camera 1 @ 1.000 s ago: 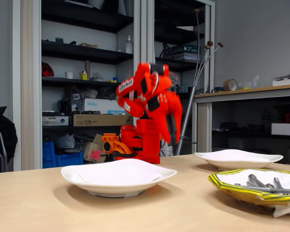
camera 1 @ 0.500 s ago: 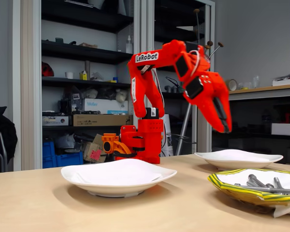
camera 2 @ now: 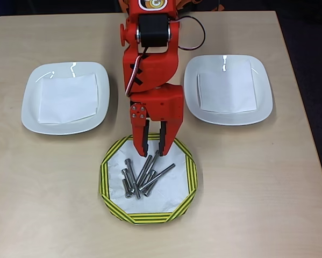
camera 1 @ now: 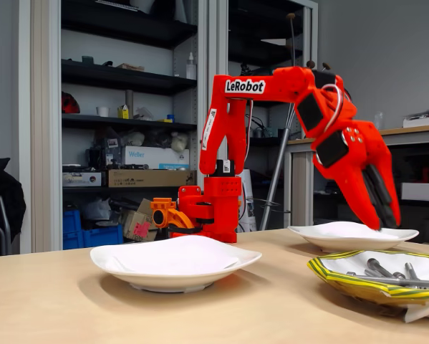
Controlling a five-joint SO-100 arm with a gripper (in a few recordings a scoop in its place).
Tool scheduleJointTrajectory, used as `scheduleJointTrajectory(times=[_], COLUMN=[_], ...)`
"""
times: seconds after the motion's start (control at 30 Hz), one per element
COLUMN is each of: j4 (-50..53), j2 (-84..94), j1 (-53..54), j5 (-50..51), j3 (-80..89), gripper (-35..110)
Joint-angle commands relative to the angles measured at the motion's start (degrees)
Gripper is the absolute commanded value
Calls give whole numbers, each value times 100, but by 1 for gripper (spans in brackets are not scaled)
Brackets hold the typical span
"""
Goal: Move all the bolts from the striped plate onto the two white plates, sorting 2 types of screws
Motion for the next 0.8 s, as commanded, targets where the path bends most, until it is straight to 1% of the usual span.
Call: scheduleJointTrajectory(times=[0.0, 0.27, 0.4, 0.6, 0.77], j4=[-123, -536, -642, -1063, -1248], j2=[-70, -114, -132, -79, -9], j1=[-53, -193, -264, -352, -281], j5=[352, 976, 1160, 1441, 1441], j3=[-141, 387, 545, 1037, 1292], gripper=[10, 10, 10, 10, 10])
